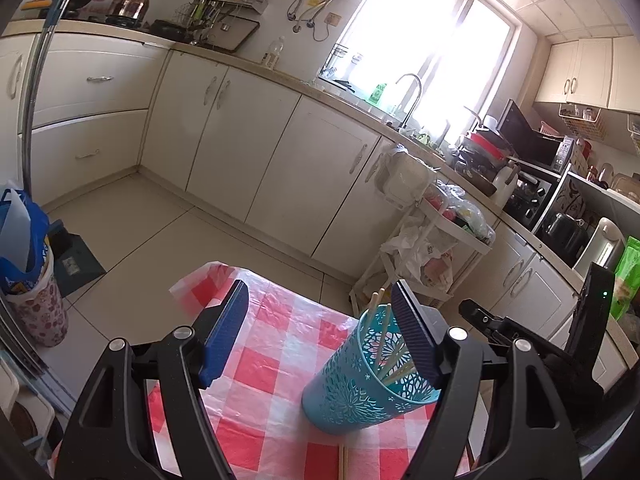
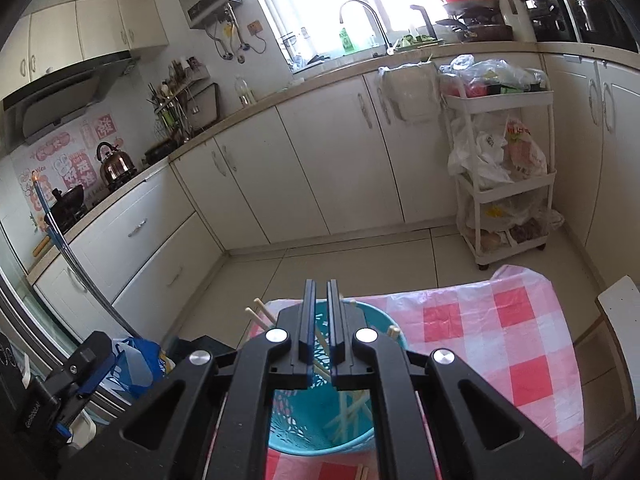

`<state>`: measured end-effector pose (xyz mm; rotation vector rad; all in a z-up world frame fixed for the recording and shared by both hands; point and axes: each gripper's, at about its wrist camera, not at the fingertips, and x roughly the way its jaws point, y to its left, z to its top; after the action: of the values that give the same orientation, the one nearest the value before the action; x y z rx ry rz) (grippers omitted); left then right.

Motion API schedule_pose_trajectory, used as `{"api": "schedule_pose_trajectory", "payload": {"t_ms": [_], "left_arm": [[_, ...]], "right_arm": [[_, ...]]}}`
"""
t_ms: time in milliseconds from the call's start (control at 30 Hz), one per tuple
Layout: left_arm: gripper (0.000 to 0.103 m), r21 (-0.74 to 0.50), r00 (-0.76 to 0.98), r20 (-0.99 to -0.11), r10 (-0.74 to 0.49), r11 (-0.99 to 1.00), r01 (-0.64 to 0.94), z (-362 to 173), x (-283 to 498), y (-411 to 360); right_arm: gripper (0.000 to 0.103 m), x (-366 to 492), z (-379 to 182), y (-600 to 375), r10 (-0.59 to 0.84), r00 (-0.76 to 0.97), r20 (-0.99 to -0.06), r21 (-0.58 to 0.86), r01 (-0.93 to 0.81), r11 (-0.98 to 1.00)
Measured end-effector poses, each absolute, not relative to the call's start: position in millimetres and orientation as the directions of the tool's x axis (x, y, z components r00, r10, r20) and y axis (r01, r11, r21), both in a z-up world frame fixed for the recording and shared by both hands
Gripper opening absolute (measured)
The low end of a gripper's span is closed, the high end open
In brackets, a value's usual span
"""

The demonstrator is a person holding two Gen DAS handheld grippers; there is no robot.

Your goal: Organize utensils

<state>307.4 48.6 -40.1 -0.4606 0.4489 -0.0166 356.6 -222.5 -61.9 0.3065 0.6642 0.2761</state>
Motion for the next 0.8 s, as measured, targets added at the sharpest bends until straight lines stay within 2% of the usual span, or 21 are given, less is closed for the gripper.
{"api": "schedule_pose_trajectory", "payload": {"t_ms": [100, 167, 300, 400, 567, 800], "left_arm": [[0.071, -0.398, 0.890, -0.442, -0.108, 0.913, -0.087, -41, 311, 44], [0.072, -0.375, 0.880, -0.464, -0.101, 0.923, -0.091, -43, 314, 43], [0.073, -0.328, 0.853, -0.515, -0.089, 0.939, -0.100, -50, 318, 38], [0.074, -0.299, 0.835, -0.544, -0.083, 0.949, -0.101, -57, 317, 35], [0.077, -0.237, 0.823, -0.565, -0.064, 0.968, -0.087, -64, 314, 29], [0.077, -0.227, 0.806, -0.587, -0.068, 0.970, -0.083, -70, 317, 29]], "right_arm": [[0.006, 325, -60, -233, 0.326, 0.781, -0.532, 0.346, -0.150, 0.926], [0.006, 299, -72, -235, 0.327, 0.767, -0.552, 0.331, -0.159, 0.930], [0.006, 258, -140, -216, 0.354, 0.620, -0.700, 0.294, -0.202, 0.934], [0.006, 245, -190, -207, 0.360, 0.522, -0.773, 0.304, -0.192, 0.933], [0.006, 240, -214, -194, 0.326, 0.495, -0.805, 0.260, -0.199, 0.945], [0.006, 247, -234, -184, 0.273, 0.477, -0.836, 0.187, -0.219, 0.958]]}}
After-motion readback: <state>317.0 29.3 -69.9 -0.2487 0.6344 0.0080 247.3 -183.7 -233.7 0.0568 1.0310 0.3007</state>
